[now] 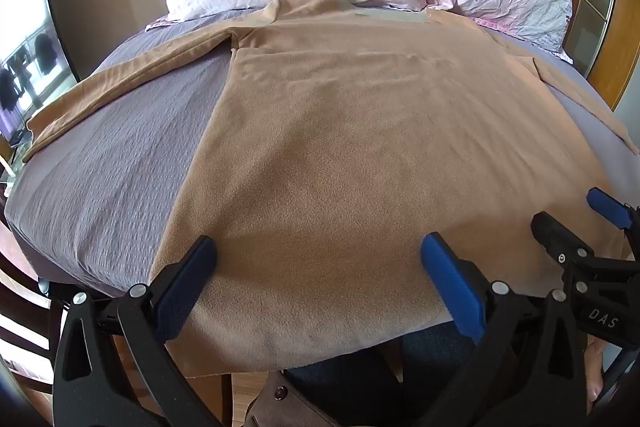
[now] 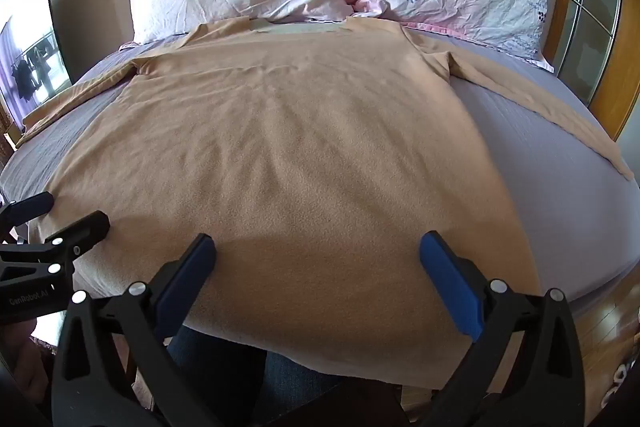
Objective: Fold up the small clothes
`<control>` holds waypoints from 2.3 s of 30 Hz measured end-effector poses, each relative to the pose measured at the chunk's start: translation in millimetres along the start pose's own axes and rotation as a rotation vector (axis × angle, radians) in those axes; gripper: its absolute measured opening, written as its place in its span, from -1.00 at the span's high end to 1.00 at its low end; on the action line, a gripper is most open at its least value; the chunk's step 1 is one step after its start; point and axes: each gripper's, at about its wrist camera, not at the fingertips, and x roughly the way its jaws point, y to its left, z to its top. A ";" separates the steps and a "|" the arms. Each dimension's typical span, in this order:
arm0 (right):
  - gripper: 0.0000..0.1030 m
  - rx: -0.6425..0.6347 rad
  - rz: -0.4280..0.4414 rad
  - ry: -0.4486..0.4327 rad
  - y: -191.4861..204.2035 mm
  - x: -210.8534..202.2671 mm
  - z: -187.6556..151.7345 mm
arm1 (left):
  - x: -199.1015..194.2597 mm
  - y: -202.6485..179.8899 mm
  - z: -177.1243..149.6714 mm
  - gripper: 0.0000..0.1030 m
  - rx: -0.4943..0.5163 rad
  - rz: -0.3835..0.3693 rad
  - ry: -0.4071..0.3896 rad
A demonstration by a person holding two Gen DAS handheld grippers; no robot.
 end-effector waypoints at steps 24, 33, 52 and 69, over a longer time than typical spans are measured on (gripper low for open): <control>-0.97 0.000 0.000 0.000 -0.8 -0.6 -0.2 | -0.2 0.0 0.0 -0.97 0.000 0.001 -0.005; -0.97 0.000 0.000 -0.001 -0.9 -1.0 -0.2 | -0.3 0.0 0.0 -0.97 0.001 0.001 -0.006; -0.97 0.000 -0.001 -0.002 -1.6 -1.2 -0.4 | -0.4 0.0 0.0 -0.97 0.001 0.001 -0.009; -0.97 0.004 -0.004 -0.004 -4.8 -2.5 -0.9 | -0.5 -0.1 0.0 -0.97 0.001 0.002 -0.010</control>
